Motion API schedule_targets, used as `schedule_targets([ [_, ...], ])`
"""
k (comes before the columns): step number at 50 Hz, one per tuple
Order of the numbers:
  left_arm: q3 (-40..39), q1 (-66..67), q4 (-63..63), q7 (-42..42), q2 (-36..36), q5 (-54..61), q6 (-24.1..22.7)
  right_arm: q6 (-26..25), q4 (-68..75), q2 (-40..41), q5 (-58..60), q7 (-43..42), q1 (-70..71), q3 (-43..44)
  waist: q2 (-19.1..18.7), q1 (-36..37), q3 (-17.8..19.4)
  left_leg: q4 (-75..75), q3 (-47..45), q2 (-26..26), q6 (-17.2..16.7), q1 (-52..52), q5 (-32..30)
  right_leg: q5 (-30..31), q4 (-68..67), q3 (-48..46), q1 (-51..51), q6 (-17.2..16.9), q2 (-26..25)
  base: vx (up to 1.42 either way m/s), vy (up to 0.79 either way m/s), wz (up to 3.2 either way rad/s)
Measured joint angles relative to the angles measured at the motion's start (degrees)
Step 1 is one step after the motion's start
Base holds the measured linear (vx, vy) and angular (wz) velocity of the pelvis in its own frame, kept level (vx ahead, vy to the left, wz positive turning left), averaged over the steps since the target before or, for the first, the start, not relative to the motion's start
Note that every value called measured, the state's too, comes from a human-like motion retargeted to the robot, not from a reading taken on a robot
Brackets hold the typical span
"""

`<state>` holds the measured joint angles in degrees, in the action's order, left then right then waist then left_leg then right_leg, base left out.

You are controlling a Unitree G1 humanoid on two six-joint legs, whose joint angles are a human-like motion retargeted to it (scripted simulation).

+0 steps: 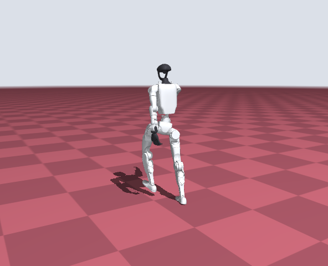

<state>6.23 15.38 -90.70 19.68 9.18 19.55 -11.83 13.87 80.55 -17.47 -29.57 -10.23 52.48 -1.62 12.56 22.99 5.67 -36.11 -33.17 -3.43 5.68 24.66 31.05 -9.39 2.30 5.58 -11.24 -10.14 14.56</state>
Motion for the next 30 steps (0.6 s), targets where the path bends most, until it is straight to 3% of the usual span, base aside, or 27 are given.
schedule_targets([
  [3, -1.6, -12.7, -2.3, -11.5, 0.3, 0.3, -6.5, 3.5, 0.9, 4.2, 2.1, 1.2, -11.4, -2.2, -7.1, 0.0, 3.3, 38.1, -1.4, 3.2, -2.5, -23.5, -14.9, -1.3, -4.1, 3.6, -7.0, 0.4, -6.3, 0.77, 0.31, -0.85],
  [6, -0.9, -23.7, -2.7, -12.4, 0.9, 0.6, -7.0, 1.3, 4.9, 6.0, 13.9, 6.4, -26.8, -4.0, -12.3, -9.6, 3.6, 41.1, 4.1, 0.9, -9.0, -30.2, -22.4, 3.2, -16.8, -0.1, -8.0, 3.0, -12.0, 0.68, 0.34, 1.64],
  [10, -1.2, -42.1, 0.4, -11.0, 6.1, -11.4, -2.0, -4.0, 11.6, 6.4, 21.4, 15.3, -46.8, -6.2, -13.9, -18.9, 0.1, 41.1, 10.4, -0.5, -11.8, -28.8, -22.1, 4.4, -72.8, -8.8, 22.7, 5.7, -12.3, 0.48, 0.18, 1.50],
  [12, -1.6, -52.4, 2.9, -12.9, 9.7, -14.0, 0.6, -7.1, 14.3, 6.3, 21.6, 16.5, -55.3, -4.9, -14.0, -21.4, 1.3, 41.1, 12.4, -0.5, -12.2, -30.3, -21.0, -0.3, -93.3, -10.1, 33.9, 8.3, -11.3, 0.51, 0.08, 0.94],
  [15, -0.4, -65.9, 6.7, -14.4, 14.3, -14.5, 2.3, -9.0, 15.5, 5.6, 19.7, 19.1, -66.5, -2.7, -15.0, -25.0, 2.0, 41.1, 15.1, -1.0, -11.3, -31.8, -20.1, -5.3, -115.3, -11.4, 48.9, 10.2, -11.1, 0.50, 0.09, 0.75],
  [17, 1.7, -72.4, 9.6, -15.5, 16.5, -11.7, 1.7, -8.4, 14.5, 4.8, 17.4, 21.2, -72.8, -2.2, -16.2, -28.1, 1.9, 41.1, 17.0, -1.6, -9.9, -32.9, -19.4, -6.9, -123.1, -13.0, 56.4, 11.4, -9.9, 0.53, 0.08, 0.83],
  [20, 4.6, -79.3, 14.2, -16.6, 19.1, -9.0, 0.3, -7.4, 13.2, 3.9, 13.6, 24.1, -80.1, -3.1, -17.7, -32.9, 2.2, 41.1, 19.8, -2.7, -8.2, -35.5, -18.2, -9.9, -127.1, -15.0, 63.3, 12.5, -9.2, 0.56, 0.01, 0.92],
  [24, 3.8, -84.1, 18.5, -16.1, 19.7, -11.3, 0.6, -8.2, 14.8, 4.0, 14.6, 26.3, -83.6, -3.9, -17.6, -35.7, 1.3, 41.1, 21.9, -3.0, -7.5, -38.6, -16.8, -12.0, -119.7, -15.6, 67.1, 12.8, -8.4, 0.55, -0.05, 0.59],
  [27, 2.2, -83.9, 19.7, -15.1, 17.5, -11.6, 1.1, -8.6, 15.3, 5.0, 14.7, 26.4, -81.3, -3.9, -17.3, -35.1, -0.1, 41.1, 22.5, -2.5, -7.3, -40.2, -15.9, -12.3, -105.4, -16.3, 65.4, 13.5, -7.1, 0.52, -0.07, 0.19],
  [30, 2.0, -79.1, 21.0, -13.7, 13.9, -12.0, 0.6, -7.9, 14.1, 6.3, 12.4, 25.6, -75.6, -3.8, -16.9, -33.7, -2.0, 41.1, 23.0, -1.9, -7.7, -41.0, -15.6, -12.2, -81.3, -19.0, 57.9, 13.0, -6.0, 0.53, -0.09, 0.21],
])
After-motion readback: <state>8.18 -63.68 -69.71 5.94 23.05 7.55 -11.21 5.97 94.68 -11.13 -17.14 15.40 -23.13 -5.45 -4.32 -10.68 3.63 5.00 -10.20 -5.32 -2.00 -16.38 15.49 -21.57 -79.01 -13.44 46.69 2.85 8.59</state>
